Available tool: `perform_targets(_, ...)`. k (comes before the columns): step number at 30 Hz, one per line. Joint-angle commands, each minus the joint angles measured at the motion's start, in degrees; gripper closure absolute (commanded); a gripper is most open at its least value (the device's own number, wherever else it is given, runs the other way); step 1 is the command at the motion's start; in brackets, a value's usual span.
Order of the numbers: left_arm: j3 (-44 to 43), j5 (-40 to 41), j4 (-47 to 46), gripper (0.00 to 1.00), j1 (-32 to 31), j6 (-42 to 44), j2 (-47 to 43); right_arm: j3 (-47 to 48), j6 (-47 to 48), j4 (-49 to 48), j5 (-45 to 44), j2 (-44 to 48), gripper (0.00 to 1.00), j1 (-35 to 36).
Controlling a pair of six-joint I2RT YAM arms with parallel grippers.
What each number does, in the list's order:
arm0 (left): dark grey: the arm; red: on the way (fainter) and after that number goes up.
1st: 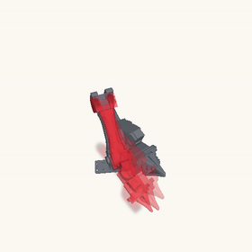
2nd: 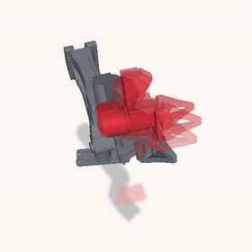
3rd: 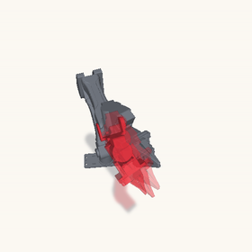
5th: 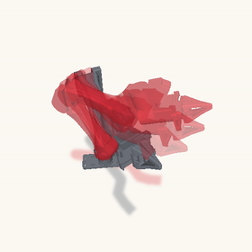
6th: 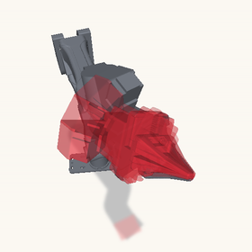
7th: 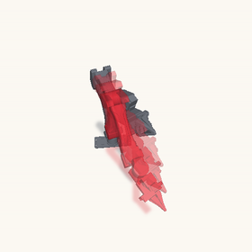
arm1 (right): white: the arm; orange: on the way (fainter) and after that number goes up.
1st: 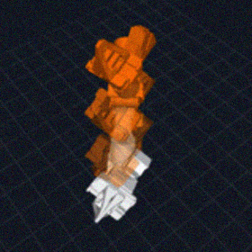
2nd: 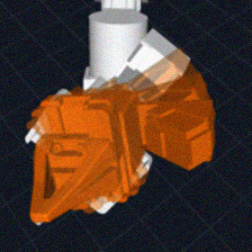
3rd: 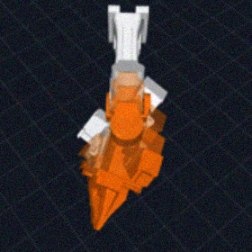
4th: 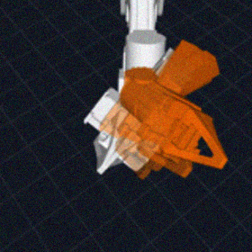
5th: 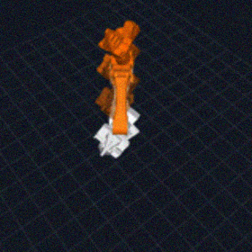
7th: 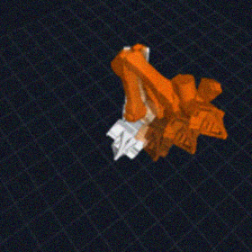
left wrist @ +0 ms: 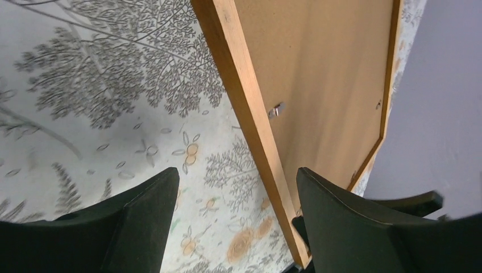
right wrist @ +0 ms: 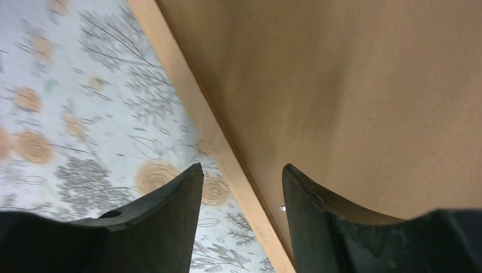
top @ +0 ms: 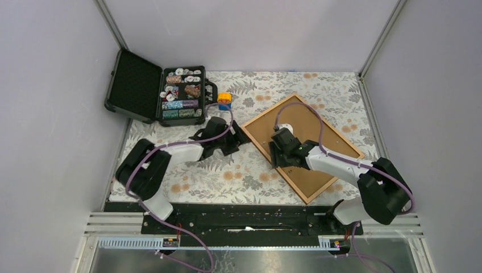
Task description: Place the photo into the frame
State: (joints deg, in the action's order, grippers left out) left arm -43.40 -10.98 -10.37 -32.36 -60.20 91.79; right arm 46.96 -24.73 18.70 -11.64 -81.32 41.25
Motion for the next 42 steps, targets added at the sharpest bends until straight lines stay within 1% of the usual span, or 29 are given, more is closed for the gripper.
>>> perform_targets(1, -6.3, 4.1, -4.3, 0.21, -2.0, -2.4, 5.3, -4.3, -1.0, -5.5, 3.7, 0.3, 0.43, -1.0)
perform_targets(3, -8.7, 6.1, -2.9, 0.22, -2.4, -1.8, 8.3, -5.6, -1.3, -8.0, 4.7, -0.4, 0.44, -1.1)
perform_targets(5, -11.2, 6.7, -1.7, 0.23, -2.4, -1.4, 11.4, -6.4, -1.9, -9.2, 4.8, -1.6, 0.48, -1.1)
perform_targets(7, -13.2, 7.0, -1.0, 0.30, -2.4, -0.6, 14.1, -6.7, -3.2, -10.2, 5.8, -2.7, 0.56, -1.1)
perform_targets(10, -15.8, 7.8, 0.1, 0.35, -2.4, 0.9, 17.5, -7.8, -6.6, -13.4, 9.6, -3.3, 0.65, -1.0)
perform_targets(12, -18.5, 7.5, 2.3, 0.43, -2.1, 2.7, 19.9, -9.1, -10.1, -15.6, 9.8, -2.6, 0.70, -0.7)
perform_targets(14, -20.2, 5.8, 2.4, 0.49, -1.8, 3.4, 21.7, -11.0, -13.3, -17.9, 8.6, -1.5, 0.72, -0.2)
perform_targets(16, -21.8, 5.6, 3.4, 0.56, -1.7, 4.3, 22.8, -12.3, -15.1, -21.7, 7.8, -1.0, 0.73, 0.1)
perform_targets(19, -23.7, 5.1, 4.3, 0.62, -1.2, 5.4, 24.2, -11.1, -14.0, -23.0, 8.6, -1.9, 0.71, 0.1)
perform_targets(21, -25.8, 3.9, 5.1, 0.65, -0.6, 6.4, 25.4, -9.3, -12.2, -22.7, 10.1, -2.6, 0.68, 0.1)
perform_targets(23, -27.7, 2.9, 6.6, 0.65, -0.1, 7.3, 26.8, -6.8, -9.5, -21.3, 11.4, -3.4, 0.60, 0.1)
perform_targets(25, -28.5, 2.0, 6.9, 0.66, 0.1, 7.5, 27.8, -2.9, -6.4, -17.6, 11.5, -3.7, 0.48, -0.4)
perform_targets(26, -28.6, 1.7, 6.9, 0.67, 0.2, 7.5, 28.1, -1.3, -4.9, -16.1, 11.5, -3.8, 0.41, -1.1)
perform_targets(27, -28.4, 1.5, 6.8, 0.67, 0.2, 7.4, 28.1, 0.2, -3.7, -15.1, 11.5, -3.9, 0.37, -2.1)
perform_targets(28, -27.9, 1.1, 6.3, 0.67, 0.4, 7.3, 28.0, 1.6, -2.5, -14.4, 11.5, -4.2, 0.33, -3.4)
perform_targets(30, -26.5, 0.0, 4.6, 0.67, 1.0, 6.7, 27.7, 5.1, -0.1, -13.2, 15.4, -6.6, 0.29, -6.3)
perform_targets(33, -24.6, -1.7, 2.6, 0.68, 2.0, 5.5, 27.3, 9.4, 2.4, -13.9, 21.6, -11.5, 0.28, -11.1)
perform_targets(36, -23.4, -3.6, 1.3, 0.69, 2.8, 4.5, 27.7, 12.9, 5.1, -16.9, 28.0, -16.5, 0.28, -14.5)
perform_targets(37, -23.3, -3.9, 1.0, 0.70, 2.9, 4.4, 27.8, 13.9, 5.3, -18.0, 29.8, -18.3, 0.29, -15.8)
perform_targets(39, -23.2, -4.1, 0.8, 0.70, 2.9, 4.2, 27.9, 16.7, 5.7, -20.4, 34.3, -22.2, 0.33, -17.5)
perform_targets(42, -23.1, -4.2, 0.6, 0.71, 2.9, 4.3, 28.0, 19.0, 5.6, -21.1, 35.1, -26.5, 0.35, -17.8)
